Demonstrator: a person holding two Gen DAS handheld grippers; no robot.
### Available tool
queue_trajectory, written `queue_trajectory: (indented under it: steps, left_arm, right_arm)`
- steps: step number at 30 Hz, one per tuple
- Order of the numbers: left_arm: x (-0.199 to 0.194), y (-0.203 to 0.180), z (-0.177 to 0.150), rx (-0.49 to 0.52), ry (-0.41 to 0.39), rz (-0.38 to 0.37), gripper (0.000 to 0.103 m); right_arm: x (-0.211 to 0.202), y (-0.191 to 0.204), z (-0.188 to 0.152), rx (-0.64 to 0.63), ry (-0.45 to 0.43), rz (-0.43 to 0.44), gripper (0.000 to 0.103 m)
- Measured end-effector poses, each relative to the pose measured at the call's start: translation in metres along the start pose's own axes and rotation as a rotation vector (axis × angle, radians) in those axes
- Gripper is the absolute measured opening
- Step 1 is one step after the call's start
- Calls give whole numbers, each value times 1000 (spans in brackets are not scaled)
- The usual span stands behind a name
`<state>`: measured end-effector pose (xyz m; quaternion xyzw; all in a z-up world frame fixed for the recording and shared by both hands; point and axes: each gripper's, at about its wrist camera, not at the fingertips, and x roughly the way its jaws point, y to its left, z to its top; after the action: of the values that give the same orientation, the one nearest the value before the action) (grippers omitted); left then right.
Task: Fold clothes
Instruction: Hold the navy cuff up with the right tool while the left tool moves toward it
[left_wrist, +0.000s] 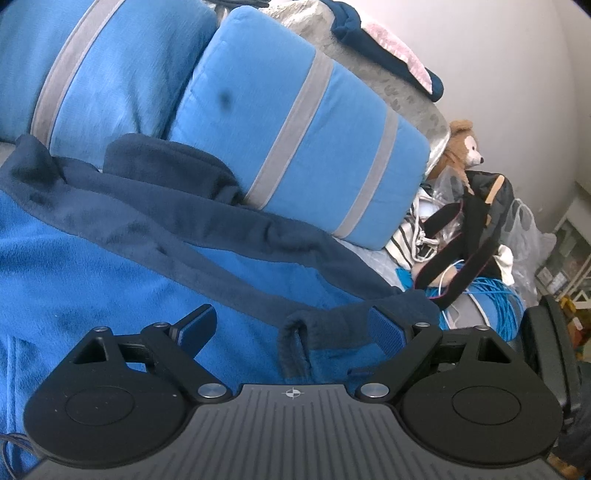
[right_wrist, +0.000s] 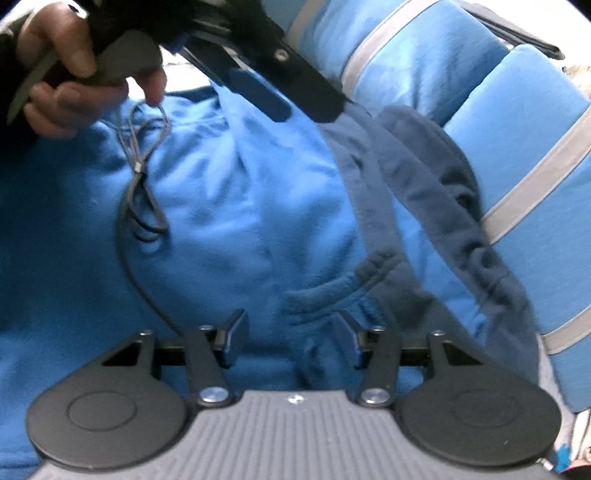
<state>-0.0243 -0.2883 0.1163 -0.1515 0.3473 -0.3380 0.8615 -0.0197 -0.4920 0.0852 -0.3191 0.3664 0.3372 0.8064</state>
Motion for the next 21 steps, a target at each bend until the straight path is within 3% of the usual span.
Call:
queue_trajectory:
  steps: [7,8,9,12,15,21]
  left_arm:
    - [0,-1,1,-5,2,-2,90]
    - [0,0,1,-8,2,-3,90]
    - [0,0,1,-11,2,-4,90]
    - [0,2,0,-29,6,-6,90]
    - [2,4,1,-50,13,-7,90]
    - [-1,3,3,-64,0,-14,90]
  right_arm:
    - [20,-10,-3,27,30,0,58]
    - [22,-11,-3,40,30,2,43]
    - [23,-10,-4,37,32,-2,35]
    - [25,-8,-6,27,35,-16,21]
    - [18,2,-5,-24,9,-81,13]
    - [2,28,-10,-189,-64,-261,12]
